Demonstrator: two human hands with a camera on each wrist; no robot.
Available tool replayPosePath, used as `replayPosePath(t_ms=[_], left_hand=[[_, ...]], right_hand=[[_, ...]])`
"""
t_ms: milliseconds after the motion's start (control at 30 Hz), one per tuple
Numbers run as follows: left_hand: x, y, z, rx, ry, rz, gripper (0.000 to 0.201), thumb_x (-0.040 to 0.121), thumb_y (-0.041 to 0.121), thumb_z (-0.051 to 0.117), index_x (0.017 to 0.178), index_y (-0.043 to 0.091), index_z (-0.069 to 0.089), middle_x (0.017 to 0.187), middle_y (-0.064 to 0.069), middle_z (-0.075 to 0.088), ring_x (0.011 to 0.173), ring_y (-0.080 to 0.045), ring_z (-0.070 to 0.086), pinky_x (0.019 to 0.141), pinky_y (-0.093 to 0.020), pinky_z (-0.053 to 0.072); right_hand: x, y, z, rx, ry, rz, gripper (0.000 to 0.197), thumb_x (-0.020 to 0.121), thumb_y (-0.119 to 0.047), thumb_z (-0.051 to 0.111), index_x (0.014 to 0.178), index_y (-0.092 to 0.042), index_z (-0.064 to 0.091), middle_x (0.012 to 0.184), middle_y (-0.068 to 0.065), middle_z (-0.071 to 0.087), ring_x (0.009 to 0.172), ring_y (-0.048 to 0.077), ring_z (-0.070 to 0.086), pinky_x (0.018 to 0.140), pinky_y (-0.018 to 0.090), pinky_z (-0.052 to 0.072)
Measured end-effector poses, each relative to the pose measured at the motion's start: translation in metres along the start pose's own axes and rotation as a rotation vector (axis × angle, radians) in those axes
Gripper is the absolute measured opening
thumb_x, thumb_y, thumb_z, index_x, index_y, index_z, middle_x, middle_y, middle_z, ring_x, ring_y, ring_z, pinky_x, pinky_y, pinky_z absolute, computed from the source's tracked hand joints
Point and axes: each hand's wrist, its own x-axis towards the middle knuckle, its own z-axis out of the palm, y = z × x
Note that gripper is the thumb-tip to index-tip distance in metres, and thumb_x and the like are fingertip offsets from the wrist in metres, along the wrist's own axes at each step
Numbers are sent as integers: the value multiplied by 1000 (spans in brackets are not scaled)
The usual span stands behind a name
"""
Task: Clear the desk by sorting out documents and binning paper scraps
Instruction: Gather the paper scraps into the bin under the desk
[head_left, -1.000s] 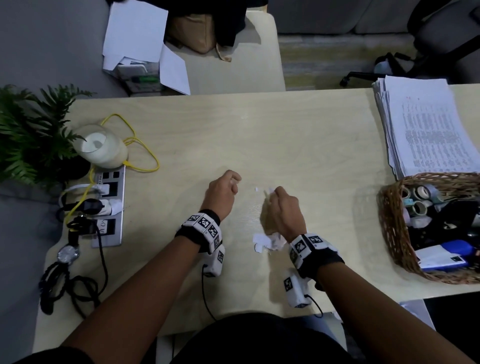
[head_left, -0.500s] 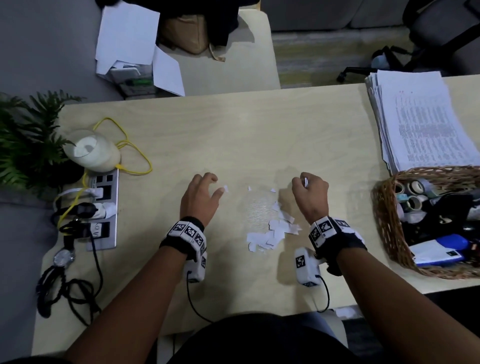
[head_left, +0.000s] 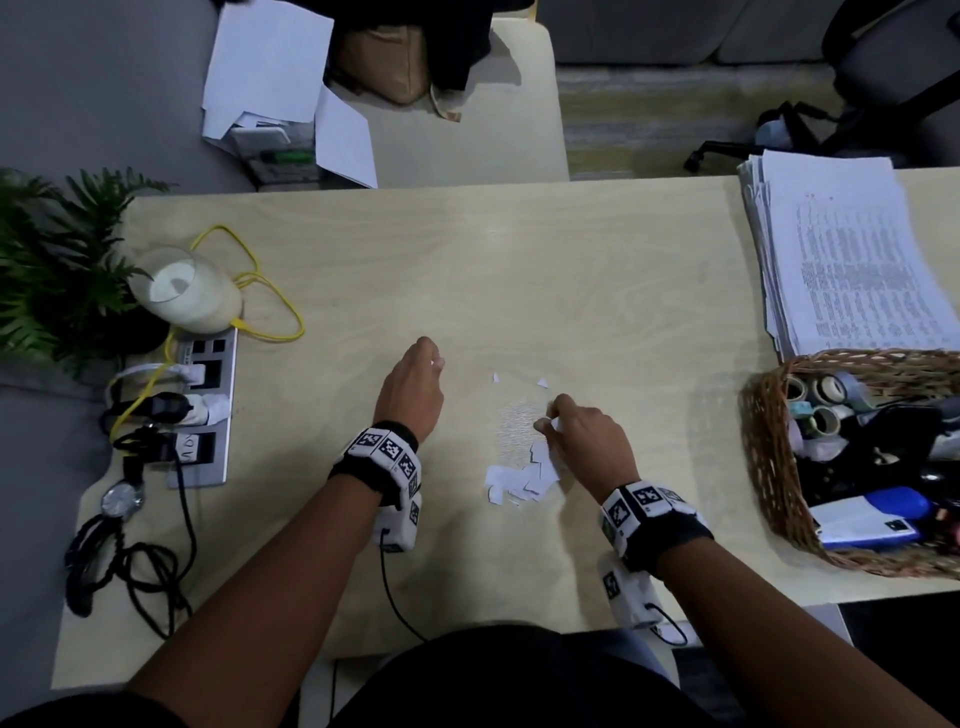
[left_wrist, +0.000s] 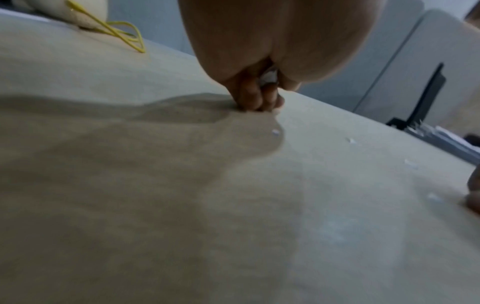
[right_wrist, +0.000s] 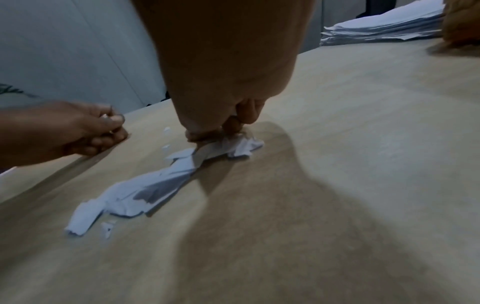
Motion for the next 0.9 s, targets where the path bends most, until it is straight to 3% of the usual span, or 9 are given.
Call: replayPosePath(t_ms=[133, 233, 300, 367, 433, 533, 633, 700, 900], left_hand=[[3, 5, 5, -221, 6, 8, 32, 83, -12, 32, 93, 14, 48, 78, -5, 57, 70, -26, 51, 62, -34, 41], [4, 18, 13, -331, -4, 16, 32, 82, -13, 37, 83, 10, 59, 77, 0, 57, 69, -13, 51, 65, -22, 37], [3, 28, 16, -365, -22, -27, 28, 85, -7, 39, 80, 9, 62, 73, 4, 57, 65, -6, 48, 64, -24, 35], [2, 36, 19, -303, -42, -45, 22, 89, 4, 43, 80, 12, 61, 72, 5, 58, 66, -12, 50, 63, -28, 37], [1, 40, 24, -145, -35, 1, 14, 92, 19, 48, 87, 15, 59, 87, 3, 63, 78, -20, 55, 70, -31, 42], [0, 39, 34, 23, -52, 58, 16, 93, 33, 54, 100, 19, 56, 103, 6, 60, 87, -19, 57, 74, -30, 43], [-2, 40, 41, 109, -29, 76, 12, 92, 32, 57, 98, 21, 58, 101, 6, 59, 83, -19, 59, 69, -30, 43], [-4, 42, 43, 115, -15, 67, 9, 92, 30, 58, 91, 21, 59, 94, 5, 58, 80, -20, 59, 67, -31, 43], [-6, 42, 44, 5, 43, -33, 21, 87, 31, 66, 101, 17, 58, 101, 6, 61, 76, -20, 56, 67, -27, 37]], right_hand=[[1, 0, -6, 221, 6, -80, 17, 98, -23, 49, 103, -7, 45, 86, 12, 68, 73, 37, 61, 55, 35, 37], [15, 3, -21, 353, 24, -80, 15, 96, -12, 50, 107, -2, 47, 86, 18, 66, 77, 36, 60, 58, 35, 36], [26, 4, -28, 362, 30, -85, 21, 95, -10, 46, 113, -1, 52, 88, 20, 66, 83, 36, 60, 63, 34, 35], [34, 3, -32, 357, 7, -102, 28, 93, -19, 41, 112, -4, 55, 88, 18, 67, 85, 36, 60, 66, 36, 40], [39, 3, -36, 328, -27, -103, 34, 89, -30, 39, 109, -8, 56, 89, 14, 68, 86, 35, 60, 69, 39, 45], [44, 5, -34, 239, -16, -122, 30, 93, -33, 45, 110, -11, 56, 92, 10, 71, 86, 33, 62, 65, 35, 43], [45, 7, -28, 148, -15, -168, 25, 96, -32, 51, 114, -16, 55, 87, 6, 71, 81, 30, 63, 59, 30, 36], [45, 9, -25, 107, -36, -196, 22, 95, -30, 54, 114, -21, 56, 93, 0, 71, 83, 29, 64, 59, 30, 40], [48, 12, -23, 151, -28, -139, 11, 93, -30, 59, 94, -19, 61, 86, 3, 69, 78, 28, 61, 60, 31, 42]])
